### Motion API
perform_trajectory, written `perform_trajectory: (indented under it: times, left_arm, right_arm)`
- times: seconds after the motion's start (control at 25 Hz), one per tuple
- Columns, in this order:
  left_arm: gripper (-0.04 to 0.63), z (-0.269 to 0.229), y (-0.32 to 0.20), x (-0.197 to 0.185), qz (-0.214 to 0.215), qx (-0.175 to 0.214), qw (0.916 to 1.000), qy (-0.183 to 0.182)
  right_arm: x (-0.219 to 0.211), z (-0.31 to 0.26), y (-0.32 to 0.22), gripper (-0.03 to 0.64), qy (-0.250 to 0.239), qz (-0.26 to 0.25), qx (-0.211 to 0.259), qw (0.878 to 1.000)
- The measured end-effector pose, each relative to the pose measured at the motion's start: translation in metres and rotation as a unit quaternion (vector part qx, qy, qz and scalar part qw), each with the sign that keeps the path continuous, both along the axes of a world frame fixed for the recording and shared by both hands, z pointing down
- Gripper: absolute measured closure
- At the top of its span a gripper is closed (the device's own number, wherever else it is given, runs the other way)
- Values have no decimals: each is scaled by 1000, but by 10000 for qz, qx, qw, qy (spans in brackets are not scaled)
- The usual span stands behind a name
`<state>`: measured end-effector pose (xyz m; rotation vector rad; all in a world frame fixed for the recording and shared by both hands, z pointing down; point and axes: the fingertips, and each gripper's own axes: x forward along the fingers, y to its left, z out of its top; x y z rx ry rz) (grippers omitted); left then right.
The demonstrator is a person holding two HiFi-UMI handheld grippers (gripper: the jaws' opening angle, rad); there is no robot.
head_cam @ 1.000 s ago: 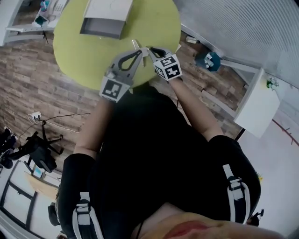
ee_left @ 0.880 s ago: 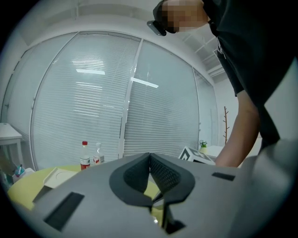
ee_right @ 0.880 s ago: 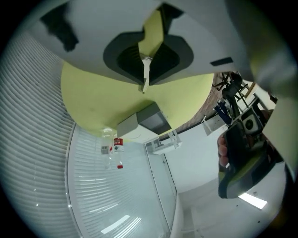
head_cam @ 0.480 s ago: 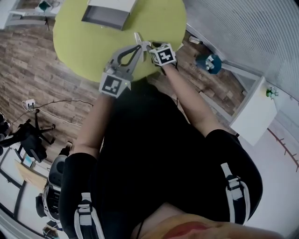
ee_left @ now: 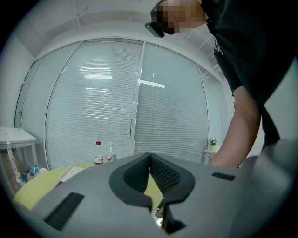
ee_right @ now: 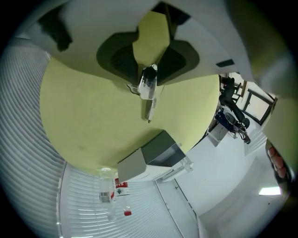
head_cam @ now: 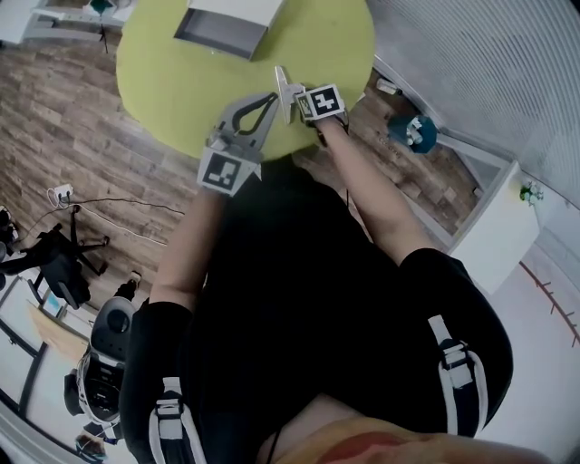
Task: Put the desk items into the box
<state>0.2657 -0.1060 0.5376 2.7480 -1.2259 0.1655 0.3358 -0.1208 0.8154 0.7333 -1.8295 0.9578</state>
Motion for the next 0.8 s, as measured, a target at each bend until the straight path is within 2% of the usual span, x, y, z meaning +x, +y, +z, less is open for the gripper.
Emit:
perform_trajectory:
  times: [0.48, 0.8]
  left_arm:
    - [581, -9, -8, -16, 201, 38, 9998, -18]
    - [581, -21, -17, -33, 261, 72, 9996, 18]
  right_arm:
    - [-27, -22, -3, 586, -304, 78, -168, 9994]
    - [-39, -45, -10, 591, -105, -196, 113, 9997]
